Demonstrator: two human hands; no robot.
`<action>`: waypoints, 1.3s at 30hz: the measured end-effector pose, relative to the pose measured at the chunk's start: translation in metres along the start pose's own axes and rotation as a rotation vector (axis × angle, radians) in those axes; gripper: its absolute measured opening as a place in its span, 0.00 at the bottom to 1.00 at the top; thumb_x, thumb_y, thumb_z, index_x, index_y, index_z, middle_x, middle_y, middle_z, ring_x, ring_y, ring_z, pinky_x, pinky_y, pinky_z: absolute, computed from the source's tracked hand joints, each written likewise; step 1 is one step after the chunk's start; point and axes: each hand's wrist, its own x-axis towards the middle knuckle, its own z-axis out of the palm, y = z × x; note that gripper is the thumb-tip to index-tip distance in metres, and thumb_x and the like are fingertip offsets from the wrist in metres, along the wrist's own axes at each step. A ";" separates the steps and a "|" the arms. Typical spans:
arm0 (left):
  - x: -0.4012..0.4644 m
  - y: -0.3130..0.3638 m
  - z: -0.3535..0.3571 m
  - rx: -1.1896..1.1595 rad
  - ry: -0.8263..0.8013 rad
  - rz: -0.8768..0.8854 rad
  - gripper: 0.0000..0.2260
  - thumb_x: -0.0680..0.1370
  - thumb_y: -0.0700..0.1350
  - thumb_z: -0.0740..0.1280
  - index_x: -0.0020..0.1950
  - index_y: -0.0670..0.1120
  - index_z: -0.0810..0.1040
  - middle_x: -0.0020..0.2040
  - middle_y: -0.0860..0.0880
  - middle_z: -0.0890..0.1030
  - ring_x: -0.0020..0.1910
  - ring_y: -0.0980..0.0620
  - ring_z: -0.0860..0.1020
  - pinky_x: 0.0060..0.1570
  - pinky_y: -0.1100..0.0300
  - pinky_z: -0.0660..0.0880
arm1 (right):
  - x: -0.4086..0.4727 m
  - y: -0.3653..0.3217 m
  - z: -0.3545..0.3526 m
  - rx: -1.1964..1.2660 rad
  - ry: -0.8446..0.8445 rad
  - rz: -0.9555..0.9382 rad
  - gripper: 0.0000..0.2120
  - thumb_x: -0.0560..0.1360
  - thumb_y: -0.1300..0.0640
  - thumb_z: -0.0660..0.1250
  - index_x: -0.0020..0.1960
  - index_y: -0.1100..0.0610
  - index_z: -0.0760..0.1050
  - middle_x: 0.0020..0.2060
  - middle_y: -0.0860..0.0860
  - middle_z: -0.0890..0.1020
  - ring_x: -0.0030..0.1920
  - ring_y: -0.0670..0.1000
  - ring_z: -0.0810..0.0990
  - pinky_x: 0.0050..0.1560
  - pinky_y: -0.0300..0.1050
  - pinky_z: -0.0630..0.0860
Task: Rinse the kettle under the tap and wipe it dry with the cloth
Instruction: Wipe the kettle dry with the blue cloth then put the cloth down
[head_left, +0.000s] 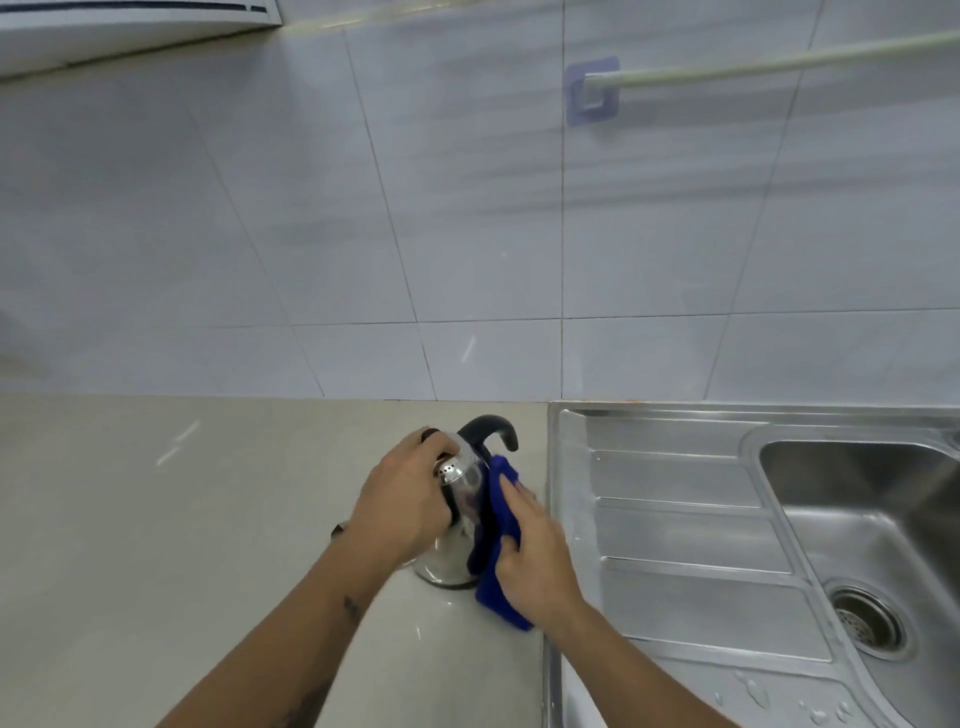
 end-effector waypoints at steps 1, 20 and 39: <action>-0.006 0.003 0.008 -0.010 0.044 -0.005 0.19 0.73 0.38 0.63 0.60 0.55 0.73 0.60 0.57 0.73 0.55 0.52 0.75 0.49 0.61 0.72 | -0.003 0.005 0.001 0.028 -0.021 0.059 0.34 0.76 0.69 0.61 0.77 0.47 0.62 0.70 0.46 0.73 0.65 0.48 0.74 0.68 0.46 0.72; 0.003 -0.038 0.015 -0.263 0.103 0.132 0.26 0.74 0.33 0.69 0.68 0.56 0.76 0.69 0.70 0.65 0.66 0.77 0.63 0.62 0.80 0.60 | 0.027 -0.026 -0.006 0.034 0.023 -0.056 0.31 0.75 0.70 0.60 0.75 0.49 0.68 0.70 0.44 0.73 0.66 0.46 0.72 0.68 0.41 0.70; 0.010 -0.039 0.011 -0.277 0.062 0.079 0.27 0.74 0.33 0.71 0.66 0.59 0.77 0.70 0.65 0.69 0.69 0.71 0.65 0.67 0.74 0.62 | 0.027 -0.003 -0.007 0.163 -0.044 0.237 0.32 0.77 0.69 0.59 0.77 0.46 0.64 0.63 0.46 0.74 0.54 0.45 0.74 0.47 0.31 0.70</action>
